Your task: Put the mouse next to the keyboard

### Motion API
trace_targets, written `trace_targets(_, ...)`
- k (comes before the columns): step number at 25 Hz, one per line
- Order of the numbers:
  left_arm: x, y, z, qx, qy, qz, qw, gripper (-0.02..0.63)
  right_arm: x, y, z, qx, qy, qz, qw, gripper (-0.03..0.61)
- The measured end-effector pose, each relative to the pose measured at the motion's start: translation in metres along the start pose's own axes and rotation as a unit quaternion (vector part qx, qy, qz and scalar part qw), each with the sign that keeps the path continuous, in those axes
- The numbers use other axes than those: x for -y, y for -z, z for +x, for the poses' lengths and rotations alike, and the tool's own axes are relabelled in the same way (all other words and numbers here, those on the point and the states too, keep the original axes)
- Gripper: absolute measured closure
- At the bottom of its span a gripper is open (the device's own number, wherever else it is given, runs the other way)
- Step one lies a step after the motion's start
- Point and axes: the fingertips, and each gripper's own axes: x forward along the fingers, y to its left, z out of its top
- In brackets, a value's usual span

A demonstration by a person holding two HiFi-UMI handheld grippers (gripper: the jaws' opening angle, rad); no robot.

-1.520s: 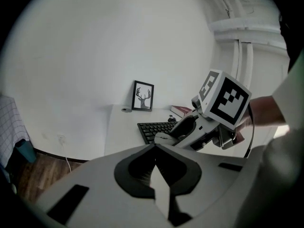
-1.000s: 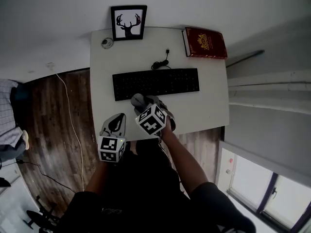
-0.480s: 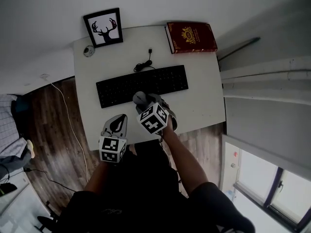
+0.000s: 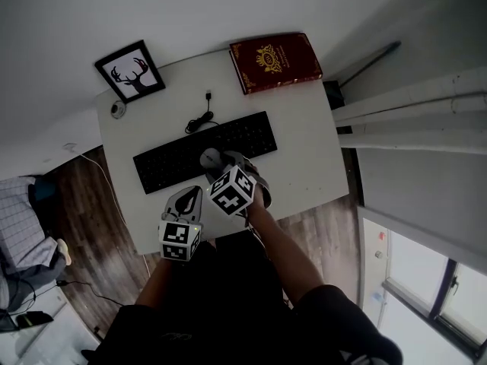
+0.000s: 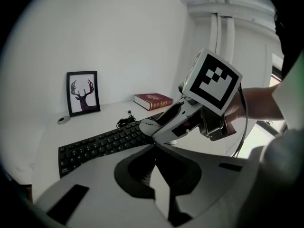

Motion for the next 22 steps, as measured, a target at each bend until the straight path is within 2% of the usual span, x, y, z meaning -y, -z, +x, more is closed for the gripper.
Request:
trace_targets(7, 0.009, -0.021, 0.035, -0.011, 0.004, 0.000, 0.9999, 0.612, 0.045, 0.008, -0.010, 0.002, 0.010, 0.022, 1.000, 0.313)
trace_targets(13, 0.031, -0.038, 0.071, -0.021, 0.025, 0.017, 0.9993, 0.612, 0.084, 0.025, -0.022, 0.000, 0.023, 0.043, 0.999, 0.311)
trace_targets(22, 0.058, -0.071, 0.106, -0.016, 0.044, 0.034, 0.9983, 0.612, 0.131, 0.052, -0.038, 0.004, 0.043, 0.089, 0.995, 0.311)
